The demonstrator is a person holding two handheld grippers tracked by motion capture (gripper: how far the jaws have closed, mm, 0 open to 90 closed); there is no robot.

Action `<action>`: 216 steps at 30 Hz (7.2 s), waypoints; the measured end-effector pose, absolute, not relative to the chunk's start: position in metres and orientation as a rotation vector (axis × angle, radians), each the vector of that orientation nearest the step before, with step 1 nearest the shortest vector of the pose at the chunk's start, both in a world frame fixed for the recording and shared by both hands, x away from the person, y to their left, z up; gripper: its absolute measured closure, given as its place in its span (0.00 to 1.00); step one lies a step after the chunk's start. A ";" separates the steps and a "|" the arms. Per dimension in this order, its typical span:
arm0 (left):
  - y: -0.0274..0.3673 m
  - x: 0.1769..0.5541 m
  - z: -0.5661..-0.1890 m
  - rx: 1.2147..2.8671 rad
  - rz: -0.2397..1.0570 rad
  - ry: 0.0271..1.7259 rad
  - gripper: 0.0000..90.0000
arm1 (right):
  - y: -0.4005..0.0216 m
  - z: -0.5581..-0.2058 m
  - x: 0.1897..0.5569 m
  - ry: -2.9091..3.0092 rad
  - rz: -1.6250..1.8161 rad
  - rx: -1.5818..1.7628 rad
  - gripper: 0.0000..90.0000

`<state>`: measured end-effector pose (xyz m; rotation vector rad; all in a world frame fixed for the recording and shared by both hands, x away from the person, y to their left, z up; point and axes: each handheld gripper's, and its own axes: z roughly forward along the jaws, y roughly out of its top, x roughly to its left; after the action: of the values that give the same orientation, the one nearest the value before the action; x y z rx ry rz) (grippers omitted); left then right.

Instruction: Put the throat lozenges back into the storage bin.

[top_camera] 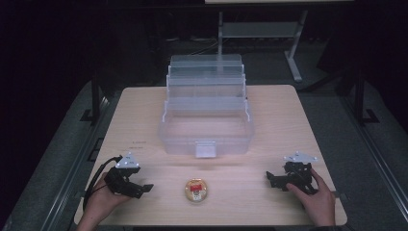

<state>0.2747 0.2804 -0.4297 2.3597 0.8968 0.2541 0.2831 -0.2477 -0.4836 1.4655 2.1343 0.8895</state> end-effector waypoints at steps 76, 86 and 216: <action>0.178 0.278 -0.395 2.543 0.119 0.549 0.16 | -0.248 -0.484 0.283 2.135 0.889 1.466 0.00; 0.163 0.279 -0.393 2.574 0.107 0.493 0.16 | -0.248 -0.484 0.283 2.135 0.890 1.466 0.00; 0.104 0.293 -0.381 2.683 0.048 0.365 0.22 | -0.248 -0.484 0.283 2.135 0.889 1.466 0.00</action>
<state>0.2932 0.1038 -0.3813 2.6825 0.3654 0.0480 0.2830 -0.2477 -0.4835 1.4656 2.1348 0.8893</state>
